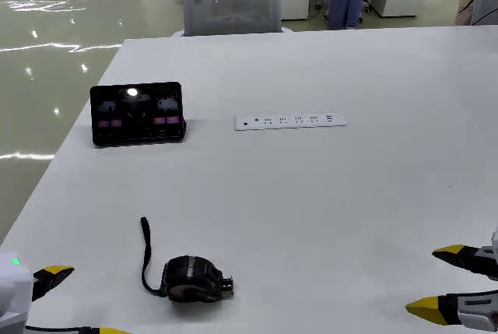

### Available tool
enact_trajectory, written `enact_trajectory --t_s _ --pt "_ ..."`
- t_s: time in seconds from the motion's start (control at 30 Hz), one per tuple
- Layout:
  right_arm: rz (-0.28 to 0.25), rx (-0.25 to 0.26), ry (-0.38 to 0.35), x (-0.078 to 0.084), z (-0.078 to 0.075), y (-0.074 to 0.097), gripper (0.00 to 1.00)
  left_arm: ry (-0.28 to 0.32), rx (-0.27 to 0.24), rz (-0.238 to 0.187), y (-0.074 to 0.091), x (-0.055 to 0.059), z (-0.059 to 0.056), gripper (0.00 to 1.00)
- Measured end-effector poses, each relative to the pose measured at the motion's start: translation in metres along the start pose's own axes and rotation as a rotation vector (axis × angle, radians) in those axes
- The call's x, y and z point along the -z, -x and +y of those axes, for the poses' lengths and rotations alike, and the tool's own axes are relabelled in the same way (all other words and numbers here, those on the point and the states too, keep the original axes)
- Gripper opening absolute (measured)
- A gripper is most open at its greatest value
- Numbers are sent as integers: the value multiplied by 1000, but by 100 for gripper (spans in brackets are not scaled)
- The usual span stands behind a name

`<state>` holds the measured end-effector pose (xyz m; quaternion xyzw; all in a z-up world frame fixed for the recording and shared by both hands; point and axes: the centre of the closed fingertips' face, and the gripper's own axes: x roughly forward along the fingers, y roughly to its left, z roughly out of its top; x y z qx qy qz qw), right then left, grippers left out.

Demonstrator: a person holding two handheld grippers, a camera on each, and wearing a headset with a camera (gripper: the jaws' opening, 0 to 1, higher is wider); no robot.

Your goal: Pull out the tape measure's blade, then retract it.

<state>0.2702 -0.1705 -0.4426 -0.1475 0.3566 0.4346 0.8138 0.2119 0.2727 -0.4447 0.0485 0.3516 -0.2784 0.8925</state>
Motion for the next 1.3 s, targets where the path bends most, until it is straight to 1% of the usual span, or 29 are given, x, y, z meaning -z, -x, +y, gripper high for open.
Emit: enact_trajectory --t_s 0.07,0.13,0.2,0.23,0.33,0.4,0.5,0.53,0.57,0.67,0.7,0.77,0.8,0.87,1.0,1.17,1.3 --pt "-7 5 -3 4 -2 5 77 -2 -1 -6 1 -3 1 99" --pt "7 -2 -5 11 -1 8 85 7 0 -10 0 -5 2 99" --pt "20 -1 -15 18 -2 10 96 0 4 -10 -2 -9 1 99" --pt "22 -1 -16 19 -2 11 98 -7 5 -8 -2 -10 1 99" --pt "10 -1 -27 20 -3 15 99 -16 7 5 -2 -10 4 99" --pt "-5 -10 -23 17 -2 17 99 -8 9 0 1 -12 8 99" --pt "-15 4 -18 13 -5 18 99 -14 4 4 3 -12 10 99" --pt "-21 20 -18 11 -8 18 99 -11 4 5 4 -12 10 99" --pt "-25 25 -20 11 -10 18 99 -3 10 2 5 -13 10 99" --pt "-27 29 -22 11 -11 18 99 -5 6 1 5 -13 11 99" --pt "-27 30 -21 10 -11 18 99 -28 -14 -3 5 -14 15 99" --pt "-30 26 -26 11 -9 16 99 -17 -7 2 5 -12 14 99" --pt "-27 24 -26 12 -7 13 99 -26 -17 -1 4 -12 16 99" --pt "-24 17 -21 13 -2 11 99 -16 -4 7 4 -9 14 99" --pt "-27 11 -26 13 1 10 99 -17 -2 8 4 -8 12 99" --pt "-24 7 -26 14 2 10 99 -12 5 14 4 -5 9 99" --pt "-32 12 -21 11 -1 12 99 -12 4 15 5 -5 9 99"
